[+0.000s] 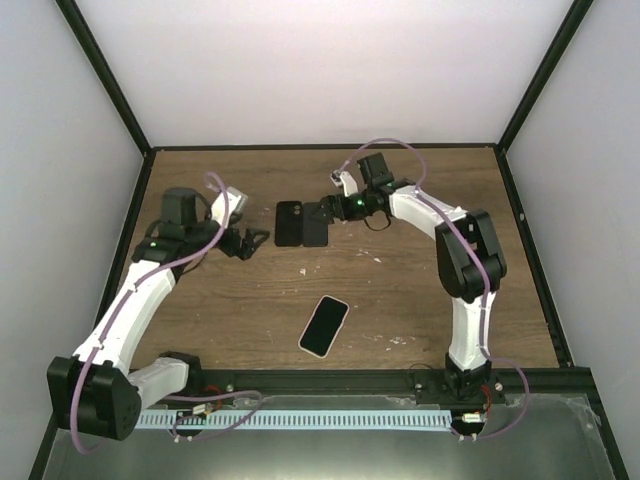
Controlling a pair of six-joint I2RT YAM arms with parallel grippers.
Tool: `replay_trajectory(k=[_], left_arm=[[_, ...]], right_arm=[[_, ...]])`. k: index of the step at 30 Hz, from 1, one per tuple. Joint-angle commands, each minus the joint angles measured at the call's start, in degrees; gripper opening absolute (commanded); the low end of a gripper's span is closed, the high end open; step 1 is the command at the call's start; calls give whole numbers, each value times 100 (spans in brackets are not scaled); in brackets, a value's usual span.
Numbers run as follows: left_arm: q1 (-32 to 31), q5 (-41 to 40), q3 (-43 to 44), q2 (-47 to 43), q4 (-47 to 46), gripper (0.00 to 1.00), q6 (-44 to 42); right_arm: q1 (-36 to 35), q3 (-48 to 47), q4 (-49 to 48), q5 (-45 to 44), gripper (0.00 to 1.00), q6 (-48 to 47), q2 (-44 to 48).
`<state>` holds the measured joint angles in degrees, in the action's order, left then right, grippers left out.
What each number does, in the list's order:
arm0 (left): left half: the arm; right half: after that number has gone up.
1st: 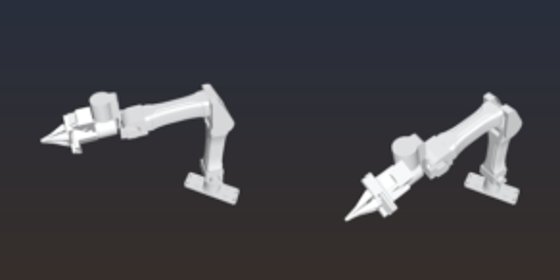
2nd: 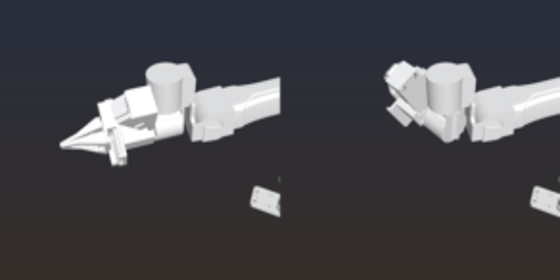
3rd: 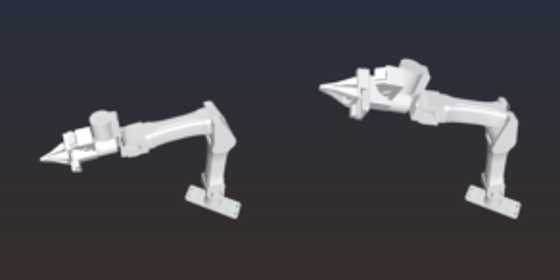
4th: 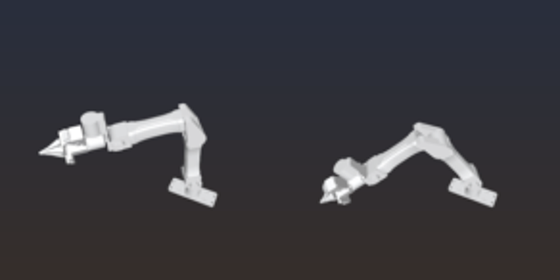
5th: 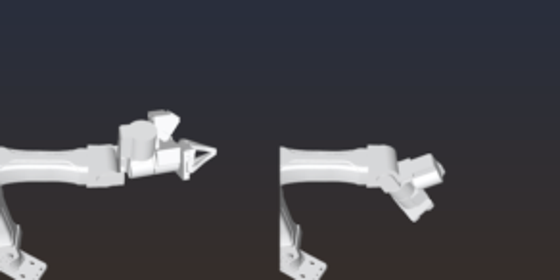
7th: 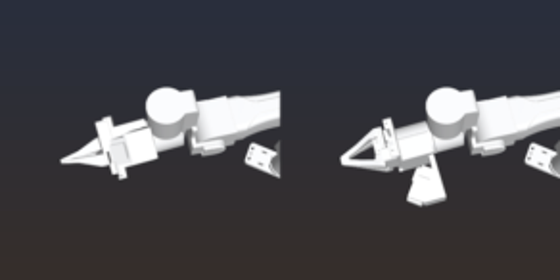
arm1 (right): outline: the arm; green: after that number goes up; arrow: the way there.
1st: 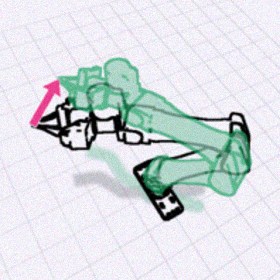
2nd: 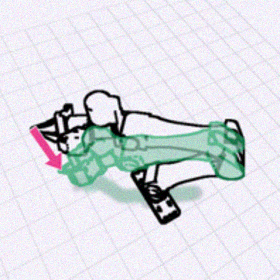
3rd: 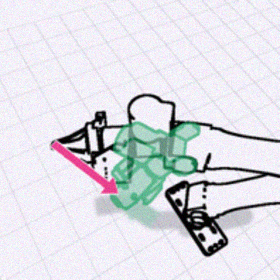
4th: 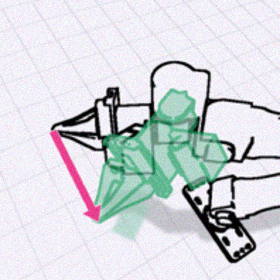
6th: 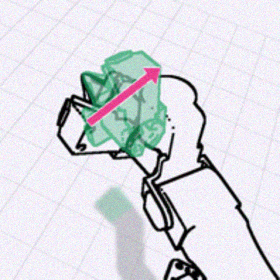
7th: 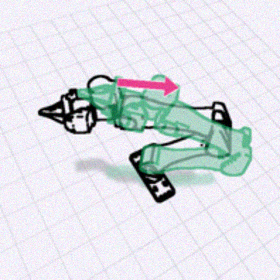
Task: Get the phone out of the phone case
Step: Place the phone at the center of the board, then pick up the phone at the center of the board.
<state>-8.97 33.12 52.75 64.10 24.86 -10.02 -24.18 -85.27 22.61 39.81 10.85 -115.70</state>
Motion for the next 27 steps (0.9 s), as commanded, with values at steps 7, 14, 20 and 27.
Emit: replay_trajectory(k=[7, 14, 20, 27], left_arm=[[-1852, -1258, -383, -276, 1340, 100, -2050], [-3388, -2006, -541, 35, 1300, 100, -2442], [-4874, -2690, -464, 707, 910, 100, -2534], [-5871, -3411, 61, 1818, 465, 100, -2659]], right_arm=[[618, 429, -18, 777, 100, -1155, 1073], [1427, 924, -171, 1152, 100, -1210, 1456], [1599, 1285, -268, 1341, 100, -1148, 1427], [1601, 1436, -423, 1229, 100, -1006, 1421]])
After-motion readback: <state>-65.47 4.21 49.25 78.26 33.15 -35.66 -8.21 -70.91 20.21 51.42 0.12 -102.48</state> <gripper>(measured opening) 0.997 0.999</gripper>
